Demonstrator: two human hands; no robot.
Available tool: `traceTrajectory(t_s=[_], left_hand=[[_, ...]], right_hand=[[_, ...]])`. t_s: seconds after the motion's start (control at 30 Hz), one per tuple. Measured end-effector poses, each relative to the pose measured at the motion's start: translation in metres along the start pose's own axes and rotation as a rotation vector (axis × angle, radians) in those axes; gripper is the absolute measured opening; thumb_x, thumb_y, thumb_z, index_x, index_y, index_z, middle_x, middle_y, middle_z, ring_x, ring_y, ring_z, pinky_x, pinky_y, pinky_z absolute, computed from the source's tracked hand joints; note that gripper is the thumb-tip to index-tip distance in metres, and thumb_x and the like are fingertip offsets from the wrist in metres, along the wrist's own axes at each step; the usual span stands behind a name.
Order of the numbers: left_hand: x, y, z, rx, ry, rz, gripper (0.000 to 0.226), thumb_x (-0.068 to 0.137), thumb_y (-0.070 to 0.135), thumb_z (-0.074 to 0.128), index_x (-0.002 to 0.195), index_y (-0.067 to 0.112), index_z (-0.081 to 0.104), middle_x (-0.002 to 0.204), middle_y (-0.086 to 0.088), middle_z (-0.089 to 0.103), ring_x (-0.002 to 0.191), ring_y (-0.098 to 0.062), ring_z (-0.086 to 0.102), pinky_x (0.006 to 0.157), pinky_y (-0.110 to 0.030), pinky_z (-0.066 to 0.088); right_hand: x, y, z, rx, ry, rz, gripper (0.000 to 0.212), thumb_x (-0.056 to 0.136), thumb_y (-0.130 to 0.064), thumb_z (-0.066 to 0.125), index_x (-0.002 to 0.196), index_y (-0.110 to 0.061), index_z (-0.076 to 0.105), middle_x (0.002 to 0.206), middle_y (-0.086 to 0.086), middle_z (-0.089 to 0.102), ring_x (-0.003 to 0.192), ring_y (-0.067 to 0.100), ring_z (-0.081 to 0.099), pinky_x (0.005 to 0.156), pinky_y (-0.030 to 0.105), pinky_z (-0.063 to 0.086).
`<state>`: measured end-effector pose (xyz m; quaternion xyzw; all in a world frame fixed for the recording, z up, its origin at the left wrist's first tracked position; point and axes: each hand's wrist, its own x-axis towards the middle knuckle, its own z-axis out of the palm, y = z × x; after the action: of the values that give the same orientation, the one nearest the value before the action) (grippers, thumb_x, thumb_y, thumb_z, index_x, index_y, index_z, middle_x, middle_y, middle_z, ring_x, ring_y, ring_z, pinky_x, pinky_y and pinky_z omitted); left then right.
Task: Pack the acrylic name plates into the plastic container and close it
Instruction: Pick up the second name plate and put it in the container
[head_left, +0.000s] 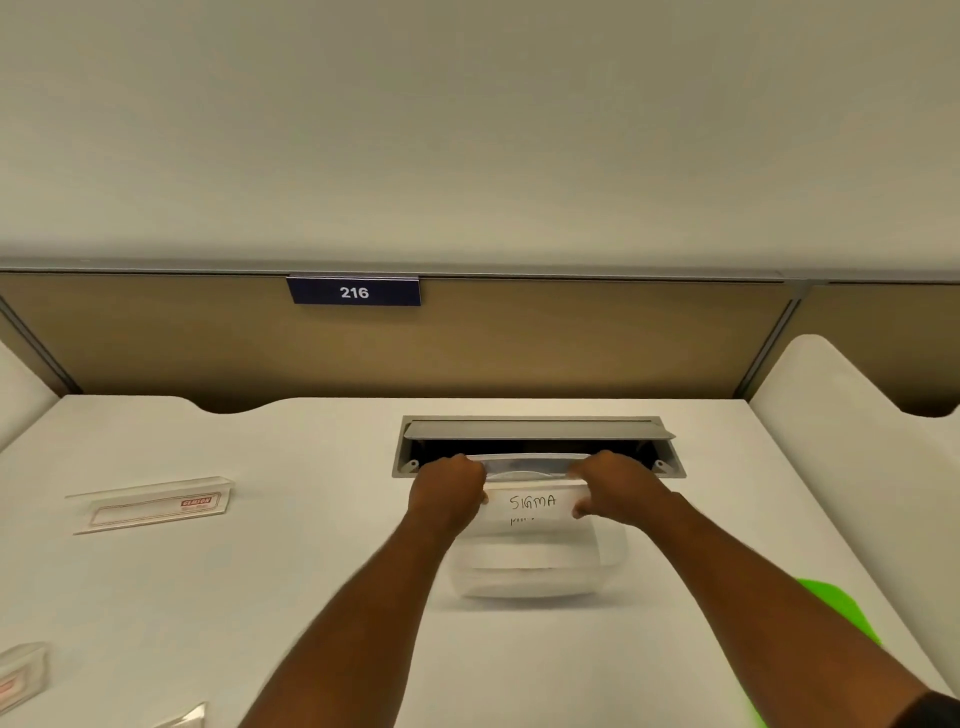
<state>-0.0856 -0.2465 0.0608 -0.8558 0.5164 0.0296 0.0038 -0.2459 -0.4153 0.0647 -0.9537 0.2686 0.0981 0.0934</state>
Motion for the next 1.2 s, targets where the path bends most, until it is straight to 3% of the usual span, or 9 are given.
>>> traceTrajectory(t_s=[0.23, 0.5, 0.87, 1.2], left_hand=[[0.004, 0.012, 0.0, 0.163, -0.063, -0.017, 0.019, 0.091, 0.01, 0.057, 0.108, 0.007, 0.066, 0.103, -0.01, 0.07, 0.092, -0.028, 0.069, 0.079, -0.037, 0.054], [0.016, 0.019, 0.003, 0.271, -0.085, 0.031, 0.019, 0.092, 0.013, 0.058, 0.11, 0.008, 0.065, 0.102, -0.008, 0.071, 0.092, -0.025, 0.069, 0.078, -0.033, 0.052], [0.024, 0.017, 0.029, 0.081, -0.142, -0.031, 0.036, 0.09, 0.016, 0.063, 0.123, 0.003, 0.059, 0.119, -0.015, 0.064, 0.107, -0.03, 0.064, 0.089, -0.04, 0.053], [0.017, 0.015, 0.029, -0.085, -0.115, -0.043, 0.034, 0.091, 0.015, 0.06, 0.123, 0.005, 0.058, 0.123, -0.015, 0.06, 0.11, -0.029, 0.062, 0.092, -0.038, 0.051]], right_hand=[[0.02, -0.01, 0.01, -0.135, -0.03, -0.037, 0.051, 0.081, -0.032, 0.072, 0.125, -0.013, 0.058, 0.124, 0.008, 0.058, 0.111, 0.028, 0.059, 0.089, 0.038, 0.05], [0.035, -0.01, 0.025, -0.217, -0.088, -0.039, 0.039, 0.082, -0.026, 0.071, 0.115, -0.008, 0.061, 0.117, 0.012, 0.064, 0.105, 0.03, 0.063, 0.086, 0.038, 0.053], [0.043, -0.004, 0.039, -0.252, -0.094, -0.08, 0.031, 0.089, -0.021, 0.062, 0.117, -0.006, 0.059, 0.116, 0.015, 0.063, 0.105, 0.029, 0.061, 0.086, 0.038, 0.05], [0.037, -0.022, 0.031, -0.296, -0.054, -0.078, 0.033, 0.088, -0.025, 0.062, 0.116, -0.009, 0.06, 0.113, 0.012, 0.065, 0.1, 0.028, 0.064, 0.085, 0.037, 0.052]])
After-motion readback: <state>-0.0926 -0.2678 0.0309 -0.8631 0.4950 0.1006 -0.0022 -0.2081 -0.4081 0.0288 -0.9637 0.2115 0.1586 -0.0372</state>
